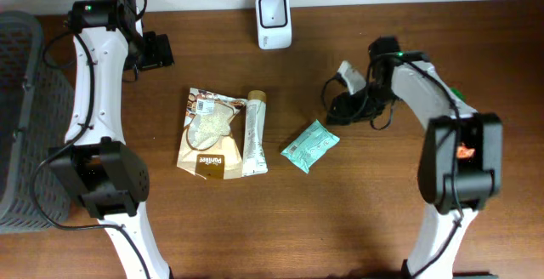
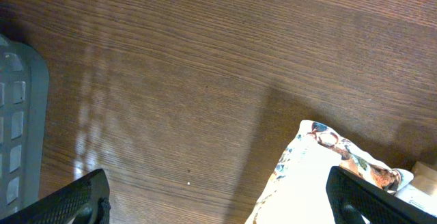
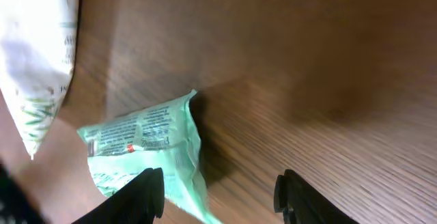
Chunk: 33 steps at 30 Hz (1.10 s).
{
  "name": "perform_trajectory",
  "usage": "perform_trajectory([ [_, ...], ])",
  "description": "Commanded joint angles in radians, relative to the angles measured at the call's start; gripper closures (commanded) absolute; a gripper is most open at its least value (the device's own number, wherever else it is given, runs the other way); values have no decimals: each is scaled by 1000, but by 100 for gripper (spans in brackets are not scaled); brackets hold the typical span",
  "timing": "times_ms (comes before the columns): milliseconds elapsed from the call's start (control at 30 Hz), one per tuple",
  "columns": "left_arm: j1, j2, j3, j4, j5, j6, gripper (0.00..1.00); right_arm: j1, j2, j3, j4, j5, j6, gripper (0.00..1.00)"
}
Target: Scan the item barcode
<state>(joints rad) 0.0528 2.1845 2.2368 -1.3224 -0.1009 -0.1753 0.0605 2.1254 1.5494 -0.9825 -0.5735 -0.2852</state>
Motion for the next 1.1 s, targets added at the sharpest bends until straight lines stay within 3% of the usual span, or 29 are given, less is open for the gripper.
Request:
perform_trajectory([
  [0,2,0,19,2,7,16,1,5,44,11,-16,-140,-75,48],
  [100,2,0,19,18,55,5,1,6,60,11,-32,-154,-77,46],
  [267,-3,5,16,-51,432,3,1,18,102,8,-58,-198,-77,47],
  [333,-20,9,0,-55,466,1,2,20,106,8,-68,-237,-74,48],
  [367,-32,9,-15,-51,469,0,13,23,106,8,-73,-243,-73,48],
  [500,-121,10,-92,-8,451,-10,25,42,107,8,-76,-222,-39,49],
  [633,-190,10,-104,22,339,-11,25,68,117,8,-71,-189,-33,49],
  [833,-208,10,-104,32,339,-10,23,98,192,7,-73,-191,-20,56],
  [933,-202,10,-104,32,339,-10,22,98,206,5,-73,-194,-13,65],
  [1000,-202,10,-104,37,340,-10,26,97,206,5,-72,-195,-13,77],
  [1067,-203,10,-104,35,340,-10,20,95,206,5,-66,-202,-13,82],
])
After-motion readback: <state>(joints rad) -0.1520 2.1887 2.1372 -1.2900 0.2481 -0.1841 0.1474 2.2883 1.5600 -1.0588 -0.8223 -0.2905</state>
